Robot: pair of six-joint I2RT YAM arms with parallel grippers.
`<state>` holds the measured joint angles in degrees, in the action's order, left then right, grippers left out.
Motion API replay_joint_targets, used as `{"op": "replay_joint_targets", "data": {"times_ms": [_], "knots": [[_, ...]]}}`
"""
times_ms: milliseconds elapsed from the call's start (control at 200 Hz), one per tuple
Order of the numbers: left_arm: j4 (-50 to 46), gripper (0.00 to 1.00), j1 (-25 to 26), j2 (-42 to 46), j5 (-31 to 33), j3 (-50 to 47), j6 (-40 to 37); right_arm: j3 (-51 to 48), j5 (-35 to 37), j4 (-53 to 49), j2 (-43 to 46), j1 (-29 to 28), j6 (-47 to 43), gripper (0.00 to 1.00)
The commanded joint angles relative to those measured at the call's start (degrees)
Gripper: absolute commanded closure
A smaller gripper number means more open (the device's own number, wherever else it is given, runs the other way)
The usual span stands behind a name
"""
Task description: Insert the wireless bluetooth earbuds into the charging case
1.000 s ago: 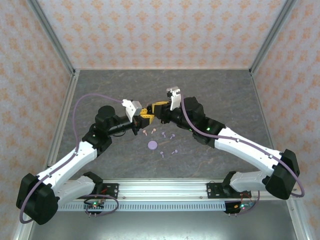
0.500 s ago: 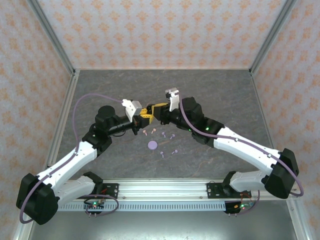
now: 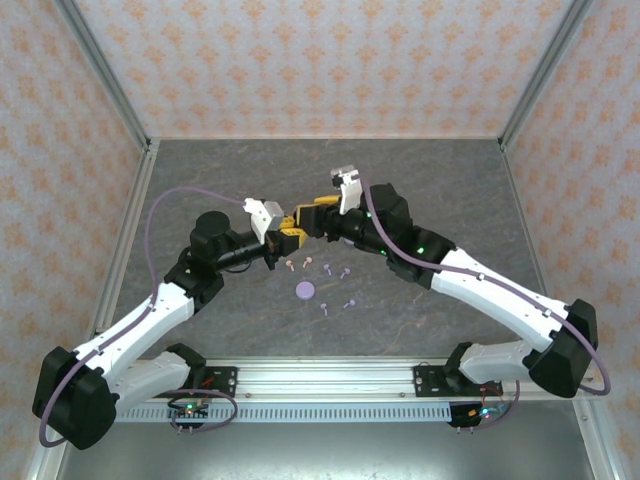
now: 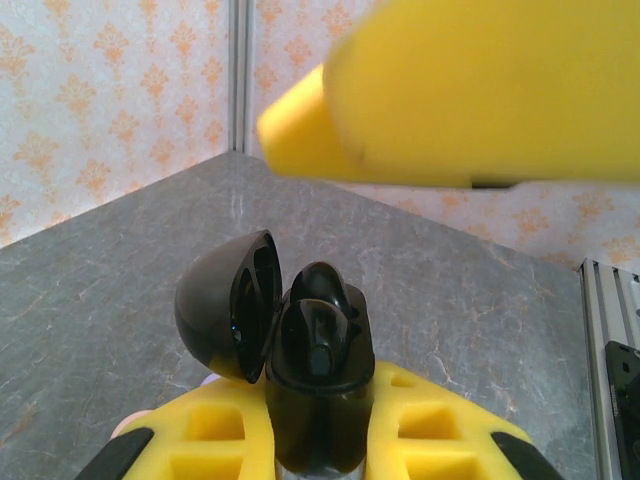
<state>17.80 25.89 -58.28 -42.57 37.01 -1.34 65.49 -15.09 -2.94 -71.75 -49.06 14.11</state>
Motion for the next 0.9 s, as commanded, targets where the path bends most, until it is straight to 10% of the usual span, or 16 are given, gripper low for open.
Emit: {"op": "replay_joint_targets", "data": {"times_ms": [0,265,896], "knots": [[3.62,1.00,0.54,1.04,-0.76,-0.27,0.56,2.67,-2.93,-4.10,2.79,3.04,0.07,0.37],[3.77,1.00,0.55,1.68,-2.61,-0.07,0.73,2.12,-21.09,-8.39,1.12,9.68,1.46,0.12],[1.47,1.00,0.62,1.24,-2.78,0.63,-0.24,4.03,-35.18,1.34,-5.34,9.58,3.50,0.27]]}}
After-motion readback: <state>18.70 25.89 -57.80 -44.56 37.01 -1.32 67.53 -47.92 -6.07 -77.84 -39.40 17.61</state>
